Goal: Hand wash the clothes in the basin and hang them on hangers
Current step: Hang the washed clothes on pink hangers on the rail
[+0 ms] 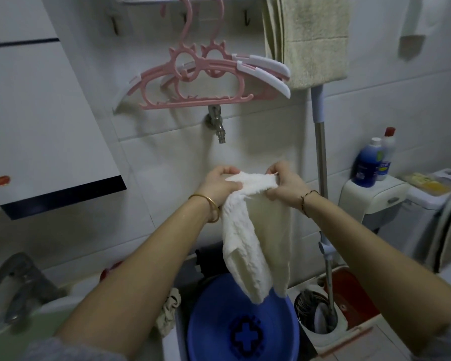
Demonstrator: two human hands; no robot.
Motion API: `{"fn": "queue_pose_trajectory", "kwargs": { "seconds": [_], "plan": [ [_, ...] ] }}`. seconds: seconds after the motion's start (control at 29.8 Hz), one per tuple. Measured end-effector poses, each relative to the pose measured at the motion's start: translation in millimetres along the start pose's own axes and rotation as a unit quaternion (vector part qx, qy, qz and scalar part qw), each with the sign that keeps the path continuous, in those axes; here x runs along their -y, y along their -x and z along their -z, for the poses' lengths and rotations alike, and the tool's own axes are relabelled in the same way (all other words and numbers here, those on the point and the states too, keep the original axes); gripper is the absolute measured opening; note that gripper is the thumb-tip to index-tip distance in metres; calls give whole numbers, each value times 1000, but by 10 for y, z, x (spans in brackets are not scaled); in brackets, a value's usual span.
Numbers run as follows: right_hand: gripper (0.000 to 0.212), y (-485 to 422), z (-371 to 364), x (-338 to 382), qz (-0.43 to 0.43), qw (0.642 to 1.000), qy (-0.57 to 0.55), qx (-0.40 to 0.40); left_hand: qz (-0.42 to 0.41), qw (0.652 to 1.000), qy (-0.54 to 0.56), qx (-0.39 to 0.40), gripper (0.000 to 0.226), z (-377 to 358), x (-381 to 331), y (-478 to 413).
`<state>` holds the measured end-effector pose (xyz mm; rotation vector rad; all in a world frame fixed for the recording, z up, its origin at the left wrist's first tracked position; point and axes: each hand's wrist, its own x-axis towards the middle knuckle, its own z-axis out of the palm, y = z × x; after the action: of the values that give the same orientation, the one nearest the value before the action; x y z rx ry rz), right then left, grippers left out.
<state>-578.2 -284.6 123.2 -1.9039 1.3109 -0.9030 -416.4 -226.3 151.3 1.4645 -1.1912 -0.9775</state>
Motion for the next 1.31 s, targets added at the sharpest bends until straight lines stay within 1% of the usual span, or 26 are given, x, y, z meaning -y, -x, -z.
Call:
{"fn": "queue_pose_trajectory", "kwargs": {
  "seconds": [0.07, 0.13, 0.17, 0.2, 0.27, 0.34, 0.4, 0.47, 0.5, 0.57, 0.6, 0.64, 0.67, 0.74, 0.81, 0.87, 0.94, 0.97, 1.01, 1.04, 1.08, 1.11, 1.14, 1.21, 1.24, 1.31],
  "plan": [
    [31, -36, -12, -64, -18, 991, 132, 6, -81, 996, -39, -28, 33, -6, -50, 33],
    [25, -50, -19, -132, -34, 970, 239, -15, -124, 990, -61, -32, 40, -14, -85, 40],
    [22, -39, -13, -151, -42, 965, 255, -36, -125, 990, -50, -33, 41, -16, -90, 35],
    [18, -28, 0, -165, -50, 968, 239, -60, -112, 993, -27, -33, 40, -17, -97, 35],
    [16, 27, 24, -165, -78, 988, 113, -71, -75, 997, 22, -20, 42, -1, -86, 21],
    [24, 125, 3, -90, -125, 991, -44, -12, -51, 998, 38, 4, 50, 12, -47, 8],
    [44, 213, -60, 18, -172, 965, -187, 63, -39, 998, 37, 34, 53, -14, -50, 31],
    [61, 242, -127, 84, -195, 913, -332, 134, -21, 995, 38, 92, 54, -74, -78, 85],
    [61, 238, -155, 91, -190, 885, -392, 164, 1, 990, 48, 132, 58, -96, -97, 121],
    [41, 240, -192, 98, -143, 846, -471, 205, 57, 973, 84, 205, 66, -119, -117, 194],
    [30, 247, -212, 107, -125, 835, -496, 205, 66, 971, 88, 213, 67, -113, -119, 221],
    [22, 247, -228, 115, -116, 829, -512, 191, 60, 976, 73, 194, 66, -93, -121, 241],
    [18, 245, -233, 131, -112, 829, -521, 168, 44, 985, 52, 159, 62, -76, -126, 263],
    [16, 235, -214, 190, -101, 845, -508, 131, 7, 996, 42, 79, 50, -55, -129, 286],
    [19, 221, -193, 260, -98, 860, -483, 133, -24, 998, 58, 23, 39, -60, -99, 296],
    [22, 215, -163, 322, -119, 870, -457, 142, -61, 997, 41, -33, 31, -69, -35, 289],
    [22, 219, -100, 362, -134, 880, -435, 138, -88, 993, -2, -80, 30, -65, 32, 256],
    [22, 227, -55, 381, -138, 883, -430, 129, -86, 992, -16, -92, 32, -48, 55, 232],
    [21, 235, -10, 398, -139, 886, -425, 119, -70, 993, -27, -88, 39, -26, 81, 198],
    [21, 237, 28, 410, -136, 890, -419, 113, -46, 996, -38, -64, 48, 1, 105, 170],
    [20, 236, 56, 417, -132, 892, -418, 109, -17, 998, -50, -24, 56, 25, 128, 154],
    [20, 234, 78, 418, -128, 894, -417, 106, 15, 998, -56, 26, 58, 46, 151, 154],
    [19, 231, 97, 418, -125, 896, -414, 97, 40, 995, -55, 73, 51, 63, 167, 163],
    [17, 218, 131, 402, -121, 901, -409, 77, 69, 988, -49, 128, 21, 85, 175, 211],
    [16, 212, 153, 392, -122, 903, -407, 65, 71, 987, -46, 133, 10, 95, 172, 227],
    [16, 209, 193, 370, -129, 906, -402, 38, 70, 990, -33, 117, 8, 135, 173, 208]
  ]
}}
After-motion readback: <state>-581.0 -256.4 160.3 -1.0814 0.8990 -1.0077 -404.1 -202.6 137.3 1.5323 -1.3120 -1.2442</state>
